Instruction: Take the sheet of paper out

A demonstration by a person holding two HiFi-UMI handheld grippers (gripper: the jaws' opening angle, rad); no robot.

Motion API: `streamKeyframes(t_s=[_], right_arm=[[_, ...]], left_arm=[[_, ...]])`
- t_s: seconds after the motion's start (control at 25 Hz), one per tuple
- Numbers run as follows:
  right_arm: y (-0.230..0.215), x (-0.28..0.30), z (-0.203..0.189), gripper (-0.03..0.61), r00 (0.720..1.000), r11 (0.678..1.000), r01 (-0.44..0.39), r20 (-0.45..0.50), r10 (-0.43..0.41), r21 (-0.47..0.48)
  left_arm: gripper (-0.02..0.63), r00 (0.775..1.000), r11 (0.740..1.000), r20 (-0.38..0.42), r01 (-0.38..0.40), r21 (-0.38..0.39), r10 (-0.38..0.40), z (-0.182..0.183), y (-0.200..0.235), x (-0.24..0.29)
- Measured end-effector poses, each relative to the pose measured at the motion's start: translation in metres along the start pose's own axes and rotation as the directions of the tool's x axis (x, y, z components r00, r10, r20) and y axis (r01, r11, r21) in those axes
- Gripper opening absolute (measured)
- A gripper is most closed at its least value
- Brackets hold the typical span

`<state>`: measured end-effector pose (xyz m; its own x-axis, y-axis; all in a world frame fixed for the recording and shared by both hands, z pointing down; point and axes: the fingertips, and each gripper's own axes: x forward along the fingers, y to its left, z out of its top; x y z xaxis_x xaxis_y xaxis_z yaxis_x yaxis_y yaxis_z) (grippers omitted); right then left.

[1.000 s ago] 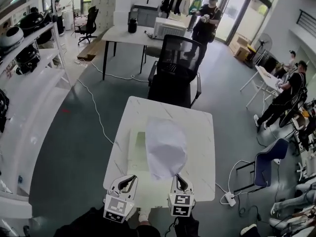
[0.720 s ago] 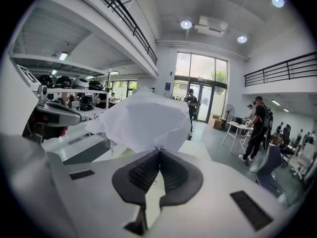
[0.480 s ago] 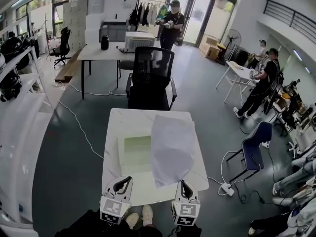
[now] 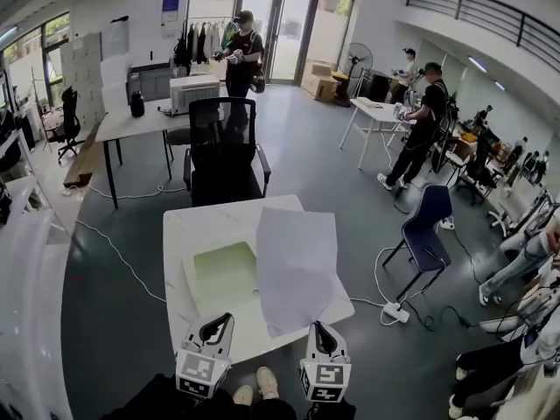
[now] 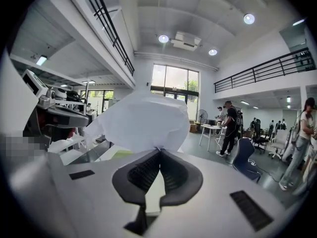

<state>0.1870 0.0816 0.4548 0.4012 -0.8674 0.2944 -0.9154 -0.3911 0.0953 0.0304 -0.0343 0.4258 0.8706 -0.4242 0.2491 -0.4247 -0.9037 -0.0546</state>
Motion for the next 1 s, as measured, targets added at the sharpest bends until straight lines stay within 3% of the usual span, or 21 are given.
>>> streamKeyframes(t_s=[0.44, 1.0], right_arm=[[-0.028, -0.025, -0.026, 0.017, 0.996, 0.995, 0.089, -0.021, -0.088, 0.043], [-0.035, -0.025, -0.025, 0.017, 0.996, 0.996, 0.081, -0.026, -0.080, 0.030]], left_arm=[[0.026, 0.995, 0.995, -0.013, 0.100, 0.021, -0.100, -0.006, -0.036, 0.016], [0.026, 0.996, 0.996, -0.011, 0.092, 0.013, -0.092, -0.006, -0.042, 0.020]])
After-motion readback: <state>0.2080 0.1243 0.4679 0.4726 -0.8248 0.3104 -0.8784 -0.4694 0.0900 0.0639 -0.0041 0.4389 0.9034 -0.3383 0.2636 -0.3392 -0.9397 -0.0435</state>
